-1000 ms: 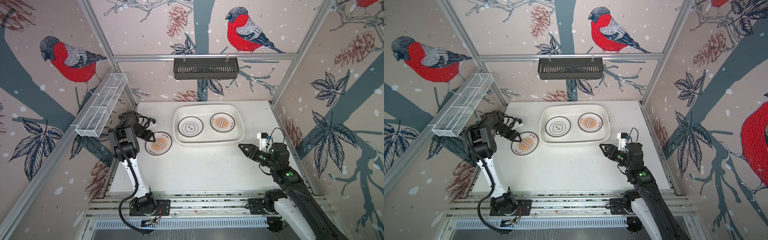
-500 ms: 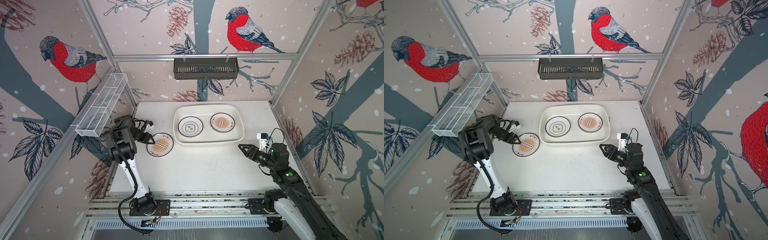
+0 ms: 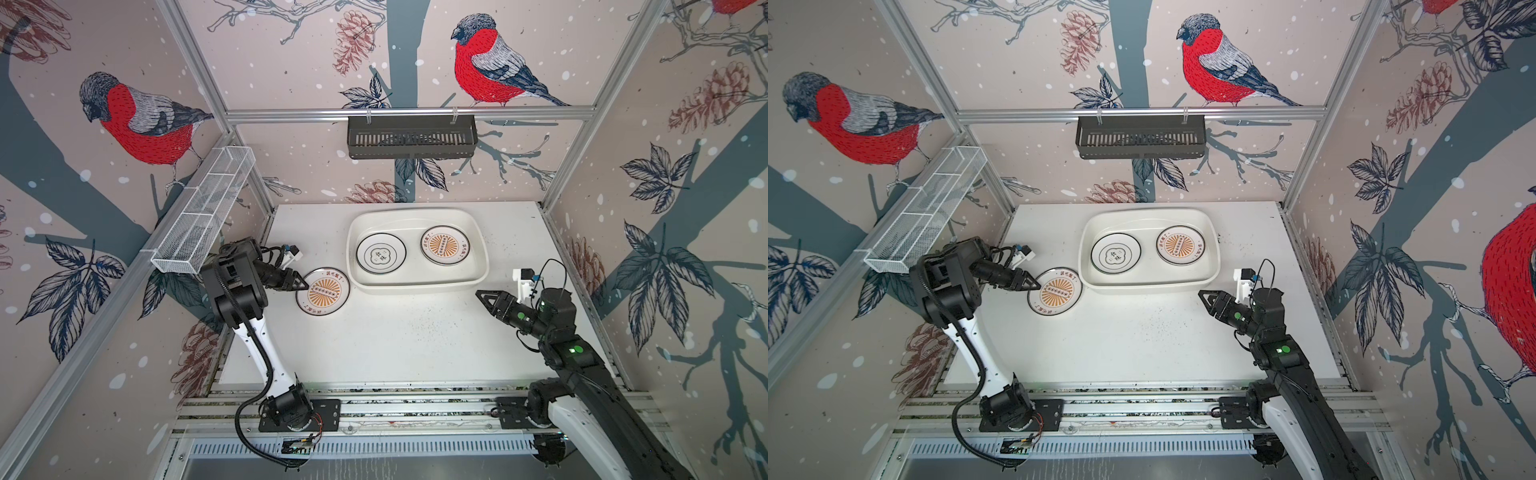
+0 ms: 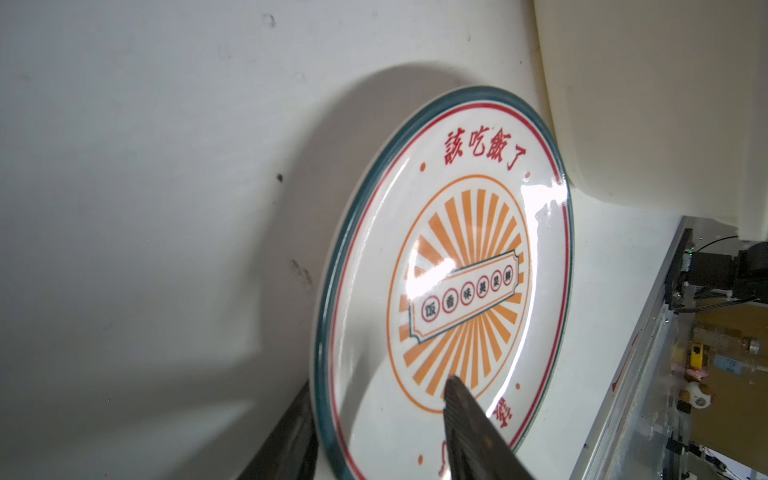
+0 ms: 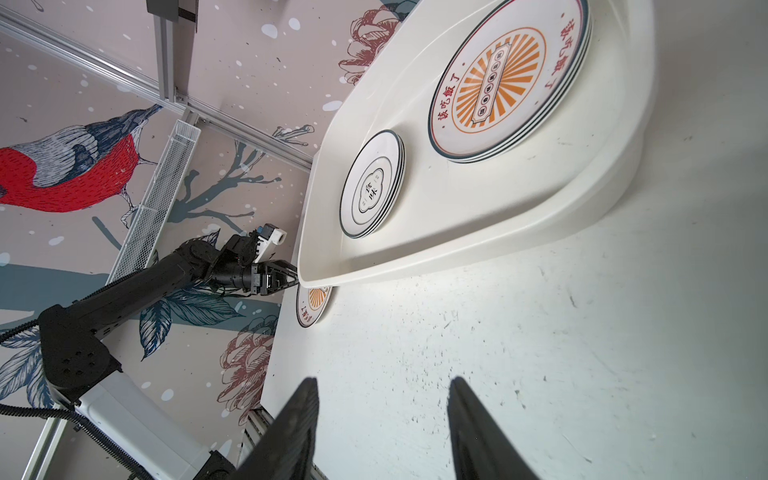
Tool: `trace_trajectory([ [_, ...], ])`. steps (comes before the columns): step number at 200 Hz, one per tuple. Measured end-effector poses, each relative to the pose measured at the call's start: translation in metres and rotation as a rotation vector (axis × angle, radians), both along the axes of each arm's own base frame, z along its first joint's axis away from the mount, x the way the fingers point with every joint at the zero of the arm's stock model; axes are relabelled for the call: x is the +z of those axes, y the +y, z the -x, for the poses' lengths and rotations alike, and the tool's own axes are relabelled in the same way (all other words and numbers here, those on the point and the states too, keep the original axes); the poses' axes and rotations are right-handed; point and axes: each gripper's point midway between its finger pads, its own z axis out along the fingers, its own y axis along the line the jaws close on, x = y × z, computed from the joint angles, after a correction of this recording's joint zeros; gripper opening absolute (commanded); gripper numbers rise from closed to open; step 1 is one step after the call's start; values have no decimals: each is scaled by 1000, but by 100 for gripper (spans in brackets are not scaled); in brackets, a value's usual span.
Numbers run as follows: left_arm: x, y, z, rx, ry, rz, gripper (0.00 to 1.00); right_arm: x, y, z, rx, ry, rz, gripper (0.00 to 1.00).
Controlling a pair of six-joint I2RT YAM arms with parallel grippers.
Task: Place the plates into the plastic bin on the countertop
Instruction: 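Pinch the sunburst plate's edge with the left gripper and tilt it up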
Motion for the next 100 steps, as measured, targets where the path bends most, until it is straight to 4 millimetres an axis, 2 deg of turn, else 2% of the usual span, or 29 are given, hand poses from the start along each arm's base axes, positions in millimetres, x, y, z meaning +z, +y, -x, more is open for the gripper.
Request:
trace_trajectory([
  [100,-5,-16,13,71,39,116,40,1,2,0,2,-4,-17,51],
])
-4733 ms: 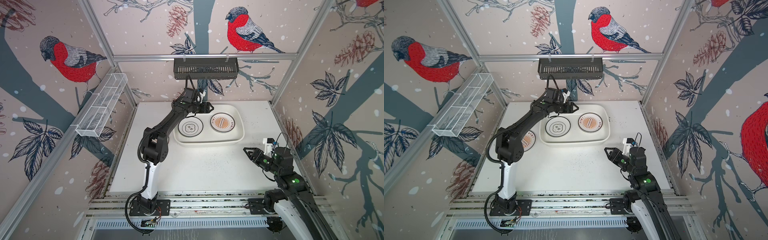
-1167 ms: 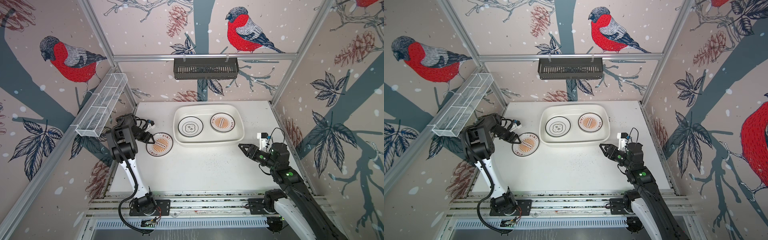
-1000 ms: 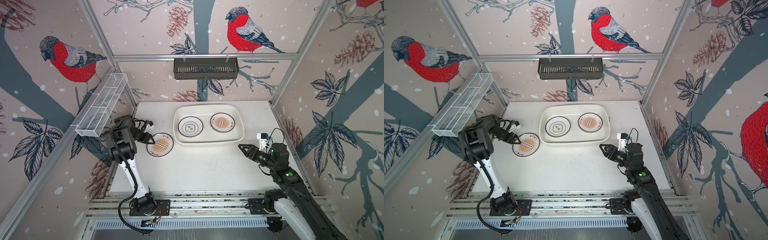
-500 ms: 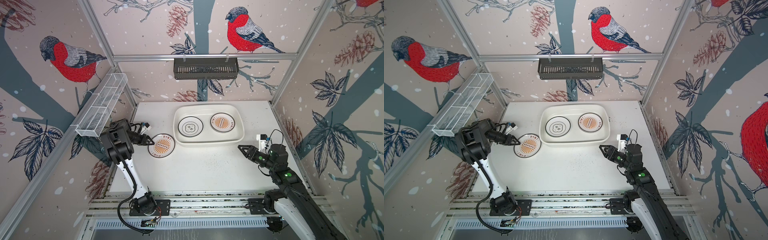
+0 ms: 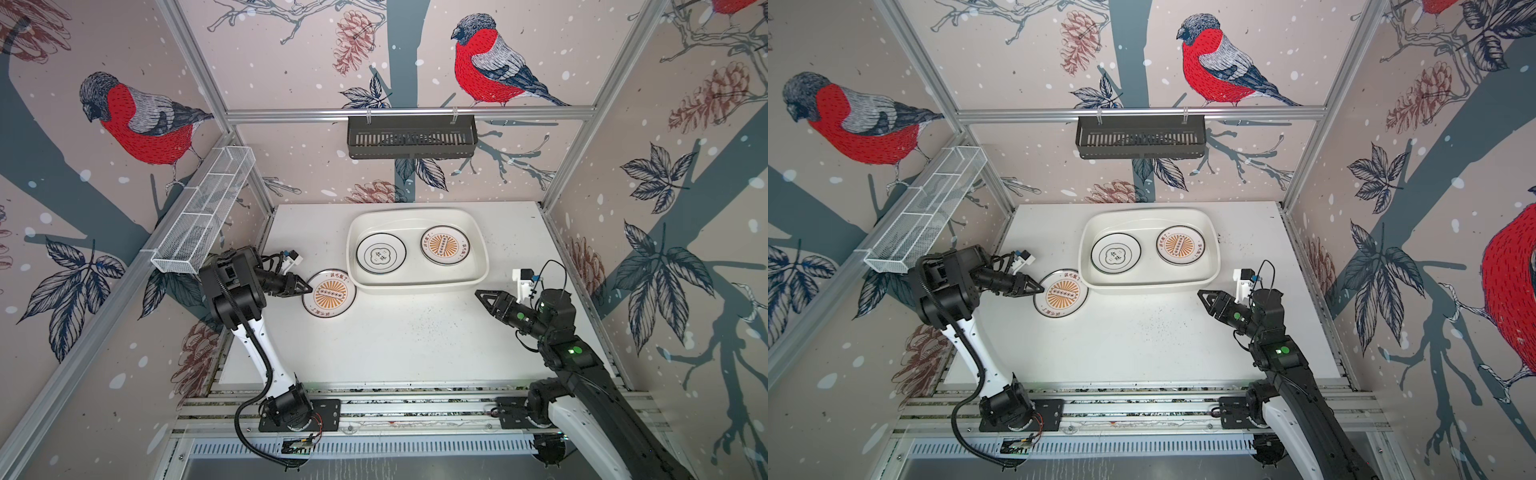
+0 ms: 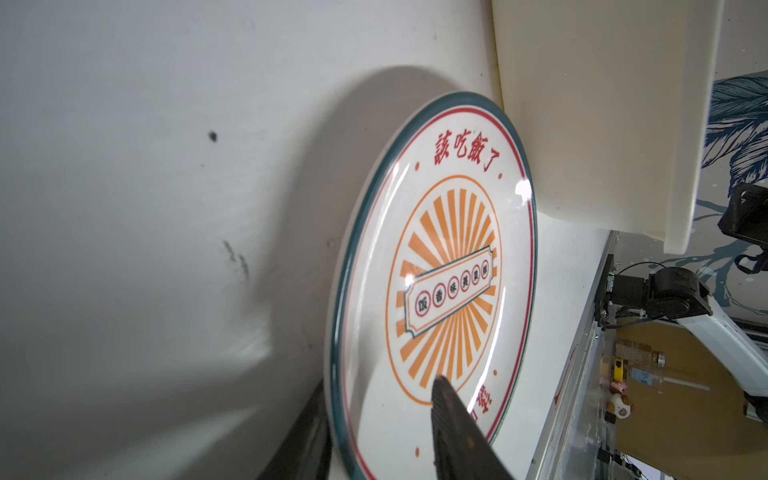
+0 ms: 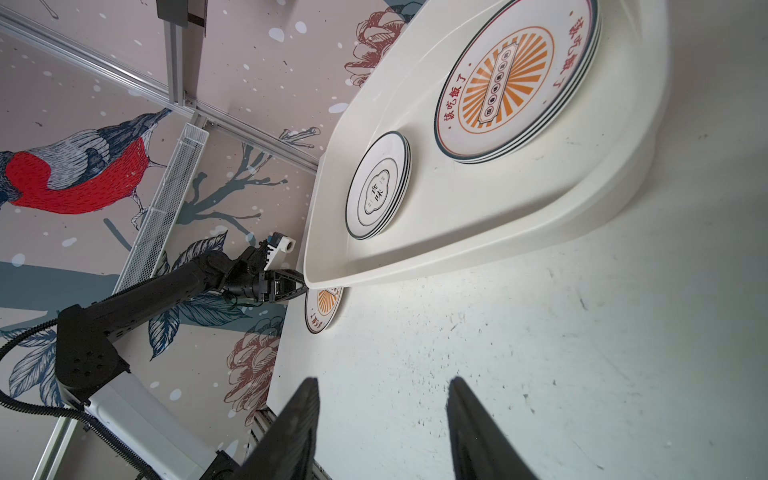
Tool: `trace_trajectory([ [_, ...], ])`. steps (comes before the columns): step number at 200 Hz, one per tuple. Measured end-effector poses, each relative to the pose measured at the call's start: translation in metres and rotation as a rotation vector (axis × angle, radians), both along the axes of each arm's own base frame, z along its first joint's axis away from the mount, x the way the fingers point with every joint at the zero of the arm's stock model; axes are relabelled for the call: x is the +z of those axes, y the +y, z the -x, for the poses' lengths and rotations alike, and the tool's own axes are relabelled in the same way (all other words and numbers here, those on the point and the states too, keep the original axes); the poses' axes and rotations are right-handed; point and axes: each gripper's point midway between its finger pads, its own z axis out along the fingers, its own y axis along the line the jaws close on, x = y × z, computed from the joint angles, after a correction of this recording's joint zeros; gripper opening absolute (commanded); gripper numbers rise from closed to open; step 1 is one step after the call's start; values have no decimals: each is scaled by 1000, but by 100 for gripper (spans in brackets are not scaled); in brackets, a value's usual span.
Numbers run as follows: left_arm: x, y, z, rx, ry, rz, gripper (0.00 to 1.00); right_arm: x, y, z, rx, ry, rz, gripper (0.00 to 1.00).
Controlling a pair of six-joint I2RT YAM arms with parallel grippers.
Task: Place the plates into the plastic bin on the countertop
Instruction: 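Pinch the sunburst plate's edge with the left gripper and tilt it up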
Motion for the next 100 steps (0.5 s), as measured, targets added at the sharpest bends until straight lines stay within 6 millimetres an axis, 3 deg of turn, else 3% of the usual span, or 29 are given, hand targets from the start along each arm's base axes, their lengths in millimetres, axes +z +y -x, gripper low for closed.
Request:
trace_trajectory([
  [43,-1,1,0,13,-14,-20,35,-5,1,1,4,10,0,51],
  [100,-4,4,3,7,-25,-59,21,-3,2,1,8,-3,-4,51],
])
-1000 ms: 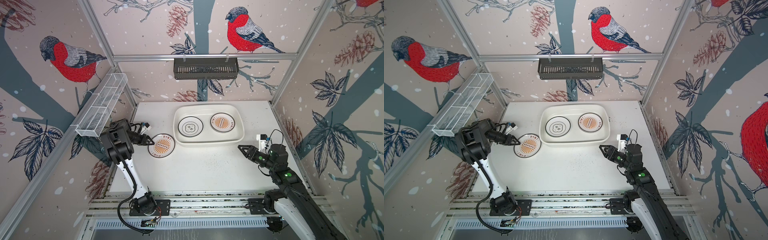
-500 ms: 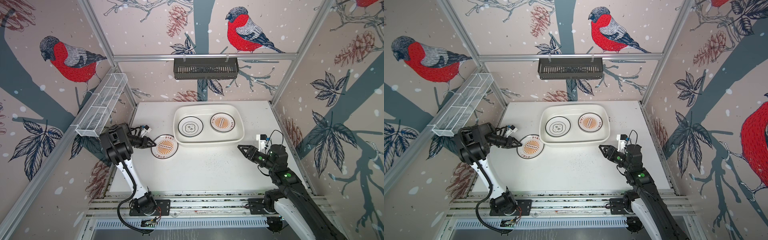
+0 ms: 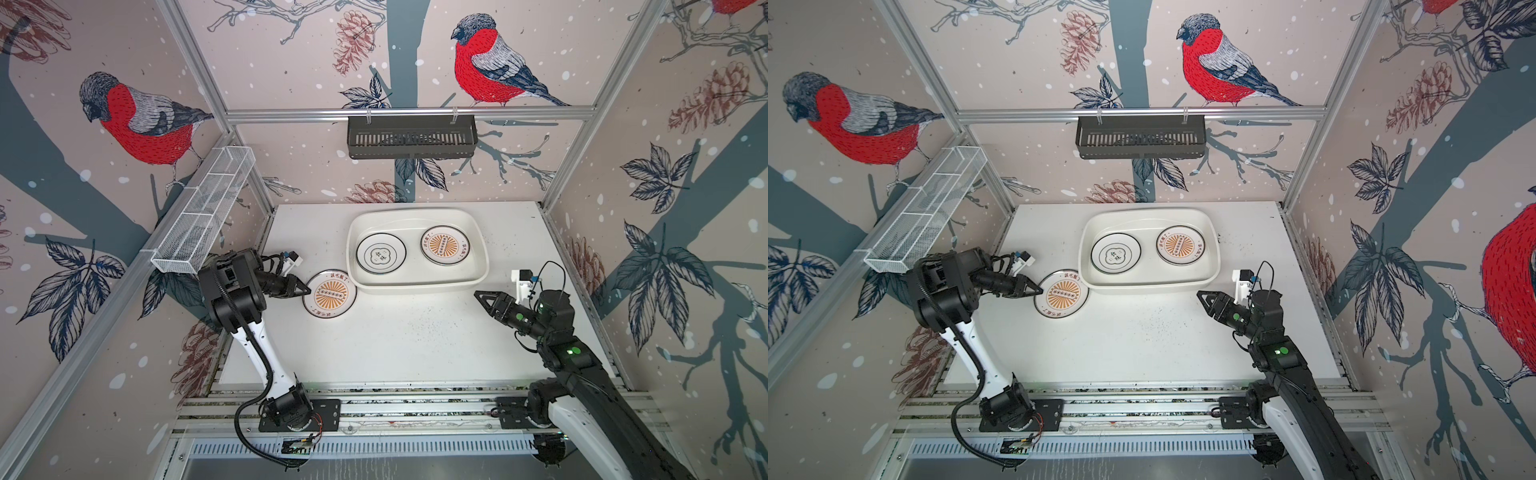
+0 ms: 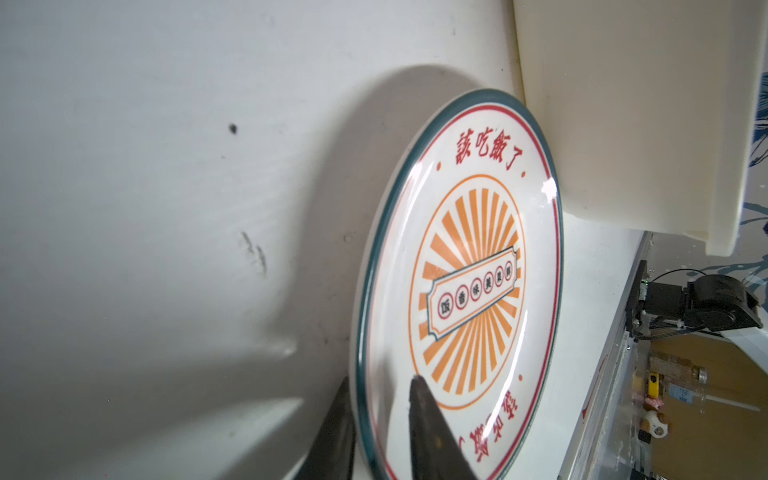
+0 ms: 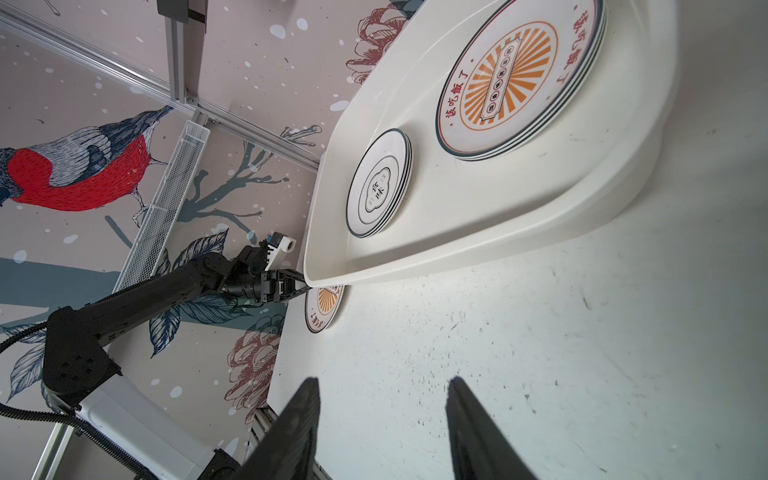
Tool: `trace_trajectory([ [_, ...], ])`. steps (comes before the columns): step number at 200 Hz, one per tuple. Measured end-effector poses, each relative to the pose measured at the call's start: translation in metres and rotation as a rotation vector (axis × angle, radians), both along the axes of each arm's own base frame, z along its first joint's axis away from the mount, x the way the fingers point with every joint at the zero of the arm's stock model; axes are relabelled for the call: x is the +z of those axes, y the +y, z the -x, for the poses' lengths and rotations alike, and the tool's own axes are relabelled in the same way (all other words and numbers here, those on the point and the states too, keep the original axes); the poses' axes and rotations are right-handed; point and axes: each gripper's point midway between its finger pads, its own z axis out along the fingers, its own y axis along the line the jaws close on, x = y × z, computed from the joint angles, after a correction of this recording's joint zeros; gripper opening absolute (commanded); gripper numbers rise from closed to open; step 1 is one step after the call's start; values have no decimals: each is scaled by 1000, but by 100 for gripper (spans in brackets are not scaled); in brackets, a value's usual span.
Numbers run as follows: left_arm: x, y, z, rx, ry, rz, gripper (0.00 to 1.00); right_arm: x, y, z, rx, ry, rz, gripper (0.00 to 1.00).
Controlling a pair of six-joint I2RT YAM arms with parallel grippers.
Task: Place the plates into the plastic bin on the countertop
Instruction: 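Pinch the sunburst plate's edge with the left gripper and tilt it up, then hold the tilted sunburst plate upright on the table with the left gripper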
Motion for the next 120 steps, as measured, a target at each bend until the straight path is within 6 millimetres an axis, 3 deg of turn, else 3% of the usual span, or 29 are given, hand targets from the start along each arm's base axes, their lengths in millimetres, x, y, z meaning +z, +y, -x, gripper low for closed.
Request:
trace_trajectory([
  [48,2,3,7,-9,5,-40,13,0,1,0,2,-9,-3,51],
  [120,25,-1,12,-6,-11,-29,5,1,1,0,3,-12,-5,51],
])
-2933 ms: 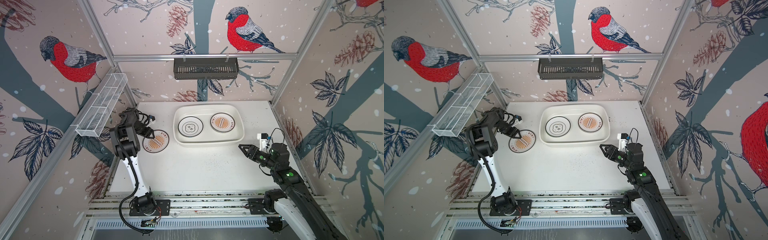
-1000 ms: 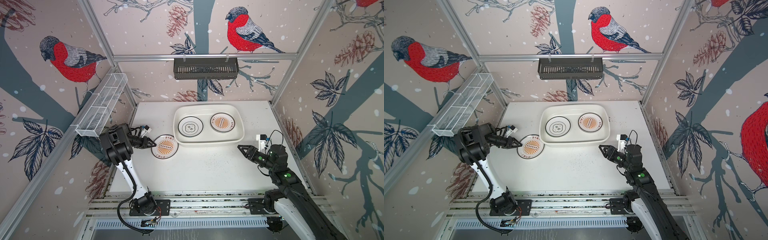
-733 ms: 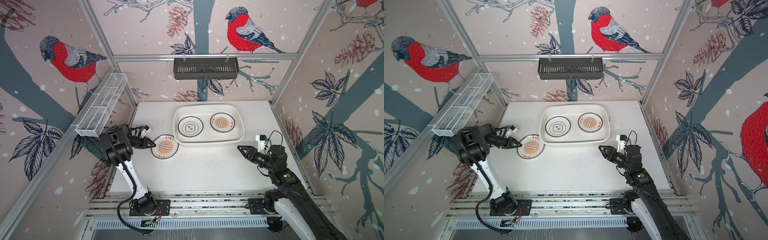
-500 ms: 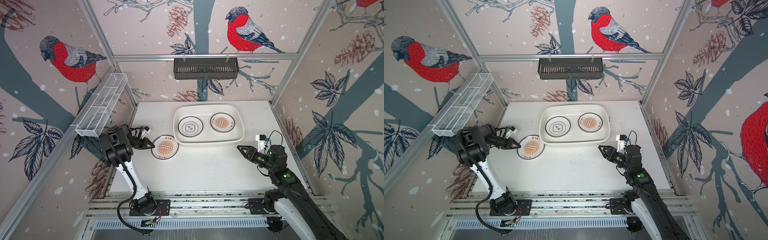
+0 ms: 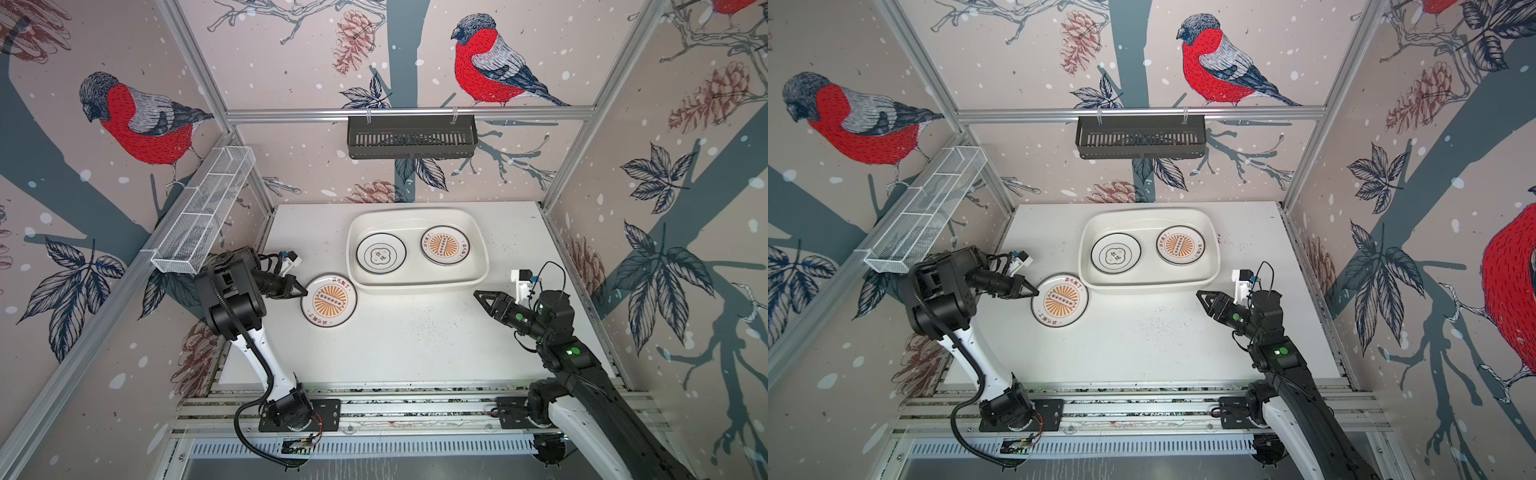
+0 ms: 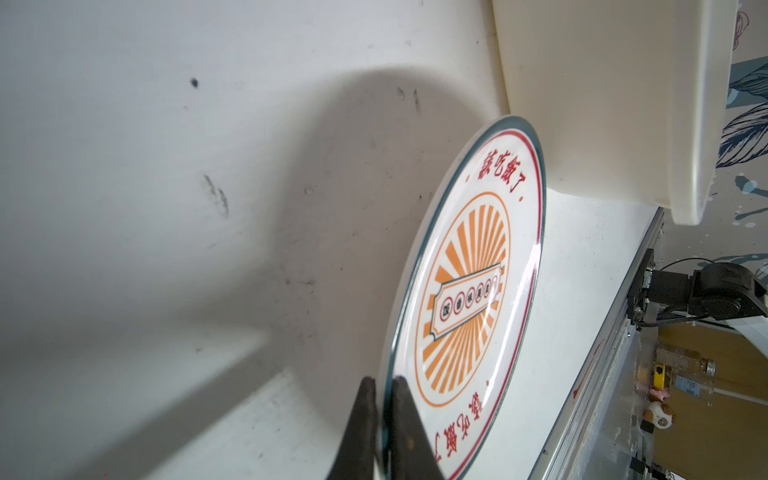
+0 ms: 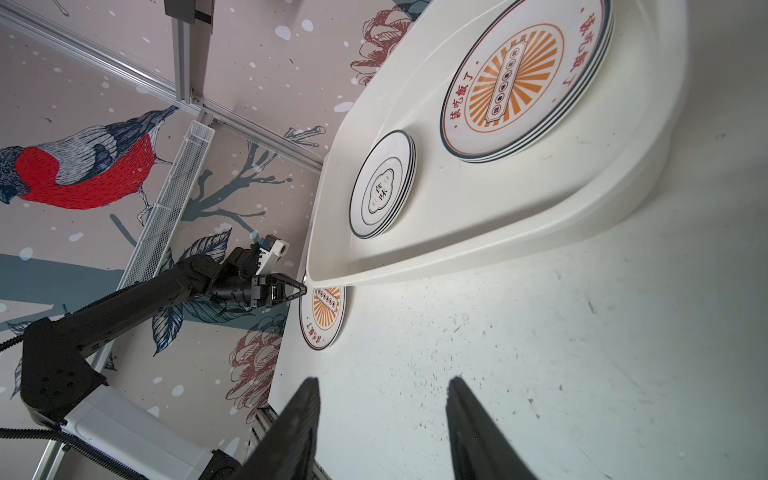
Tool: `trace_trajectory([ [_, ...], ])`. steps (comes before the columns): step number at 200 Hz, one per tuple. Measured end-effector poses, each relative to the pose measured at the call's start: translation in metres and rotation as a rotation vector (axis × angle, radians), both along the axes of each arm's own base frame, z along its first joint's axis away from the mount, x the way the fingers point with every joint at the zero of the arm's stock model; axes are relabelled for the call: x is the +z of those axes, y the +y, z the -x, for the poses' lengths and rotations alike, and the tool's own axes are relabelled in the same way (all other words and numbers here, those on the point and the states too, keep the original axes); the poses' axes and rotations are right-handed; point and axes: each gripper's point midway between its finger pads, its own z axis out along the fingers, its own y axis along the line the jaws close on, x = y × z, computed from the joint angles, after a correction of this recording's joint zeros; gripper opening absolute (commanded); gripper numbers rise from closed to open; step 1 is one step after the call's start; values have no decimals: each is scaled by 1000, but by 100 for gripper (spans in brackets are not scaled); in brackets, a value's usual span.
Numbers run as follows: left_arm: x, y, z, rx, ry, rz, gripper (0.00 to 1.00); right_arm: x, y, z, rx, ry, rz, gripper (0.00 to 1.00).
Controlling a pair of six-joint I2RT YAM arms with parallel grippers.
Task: Place the plates into the plastic bin on the countertop
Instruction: 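Hold the tilted sunburst plate upright on the table with the left gripper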
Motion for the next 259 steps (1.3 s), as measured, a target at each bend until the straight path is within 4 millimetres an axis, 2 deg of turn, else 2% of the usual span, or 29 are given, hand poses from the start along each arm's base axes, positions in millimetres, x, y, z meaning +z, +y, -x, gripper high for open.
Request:
trace_trajectory([
  [59,16,6,0,-20,-25,-52,0,0,0,-1,1,3,1,51],
  [215,52,33,-14,-63,-62,-234,0,5,1,0,8,-11,-1,51],
  [259,50,33,-2,-82,-6,-244,0,5,1,0,9,-10,-2,51],
])
